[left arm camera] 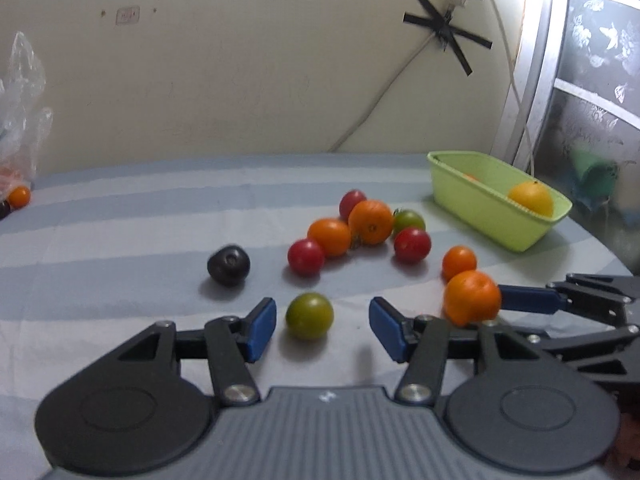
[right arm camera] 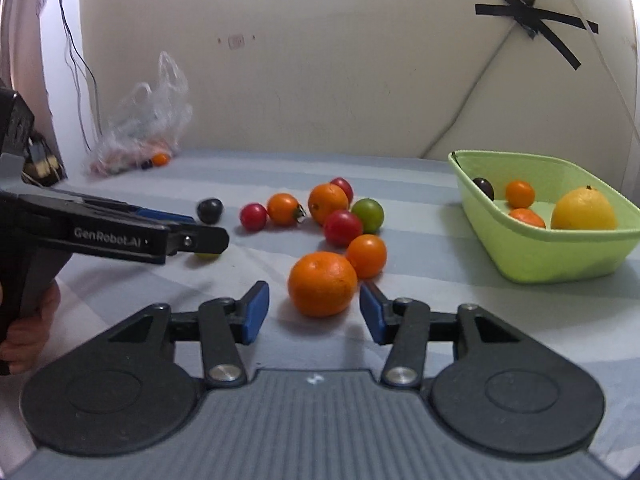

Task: Organize fruits
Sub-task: 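Grasp a green tomato with the left tool while the right tool grasps a mandarin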

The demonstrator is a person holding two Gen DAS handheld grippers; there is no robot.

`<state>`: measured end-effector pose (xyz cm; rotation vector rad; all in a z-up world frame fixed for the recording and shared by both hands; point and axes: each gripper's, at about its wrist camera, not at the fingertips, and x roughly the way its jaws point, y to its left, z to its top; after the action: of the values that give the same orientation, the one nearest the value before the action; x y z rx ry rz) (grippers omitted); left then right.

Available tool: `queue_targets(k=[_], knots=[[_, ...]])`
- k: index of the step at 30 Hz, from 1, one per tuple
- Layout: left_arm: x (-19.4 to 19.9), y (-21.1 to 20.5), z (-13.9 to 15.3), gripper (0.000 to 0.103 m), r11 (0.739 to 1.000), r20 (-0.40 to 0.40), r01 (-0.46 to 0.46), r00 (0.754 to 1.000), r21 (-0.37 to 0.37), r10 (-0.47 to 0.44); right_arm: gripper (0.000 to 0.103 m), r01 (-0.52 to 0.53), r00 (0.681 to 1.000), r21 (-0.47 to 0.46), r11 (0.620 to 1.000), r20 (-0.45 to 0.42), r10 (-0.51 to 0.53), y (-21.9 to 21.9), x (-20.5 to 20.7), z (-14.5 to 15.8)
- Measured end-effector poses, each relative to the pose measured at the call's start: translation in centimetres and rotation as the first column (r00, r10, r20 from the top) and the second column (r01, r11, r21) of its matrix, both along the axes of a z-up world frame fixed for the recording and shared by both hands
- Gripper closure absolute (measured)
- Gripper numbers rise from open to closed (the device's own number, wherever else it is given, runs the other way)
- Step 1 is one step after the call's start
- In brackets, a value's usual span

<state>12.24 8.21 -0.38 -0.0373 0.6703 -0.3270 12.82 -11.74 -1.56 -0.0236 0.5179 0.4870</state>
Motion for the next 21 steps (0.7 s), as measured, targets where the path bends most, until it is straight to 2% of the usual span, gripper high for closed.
queue_targets(k=[1,4,5,9,11,16,21], knots=[[0.1,-0.1,-0.2,0.055,1.000,-0.009,0.001,1.000,0.002,-0.001,0.050,0.000,1.000,-0.008,1.000,-0.011,0.000,0.1,0.4,-0.2],[-0.2,-0.2,0.0,0.073,1.000,0.016,-0.009,1.000,0.013,0.008,0.051,0.007,0.999,-0.016,1.000,-0.041,-0.008,0.4,1.3,-0.4],[-0.2,-0.1,-0.1,0.076,1.000,0.016,-0.019,1.000,0.022,0.019,0.058,0.002,0.999,-0.022,1.000,-0.043,-0.003,0.5,1.6,-0.4],[-1.7,0.3,0.4,0.076,0.998,-0.011,0.008,1.000,-0.056,-0.009,0.061,0.006,0.999,-0.028,1.000,-0.036,-0.007,0.5,1.3,-0.4],[-3.3,-0.3,0.8,0.076,0.997,0.007,0.033,0.999,-0.069,-0.033,0.061,-0.015,0.999,0.001,1.000,-0.034,0.015,0.1,0.1,-0.3],[-6.4,-2.4,1.3,0.076,0.986,0.018,0.120,0.993,-0.115,-0.119,0.061,-0.032,0.999,-0.022,0.999,0.027,0.033,-1.1,-4.3,-0.1],[-7.0,-5.2,1.1,0.075,0.982,0.012,0.176,0.984,-0.068,-0.176,0.060,-0.011,0.999,-0.010,1.000,0.043,0.012,-3.1,-7.0,-0.3]])
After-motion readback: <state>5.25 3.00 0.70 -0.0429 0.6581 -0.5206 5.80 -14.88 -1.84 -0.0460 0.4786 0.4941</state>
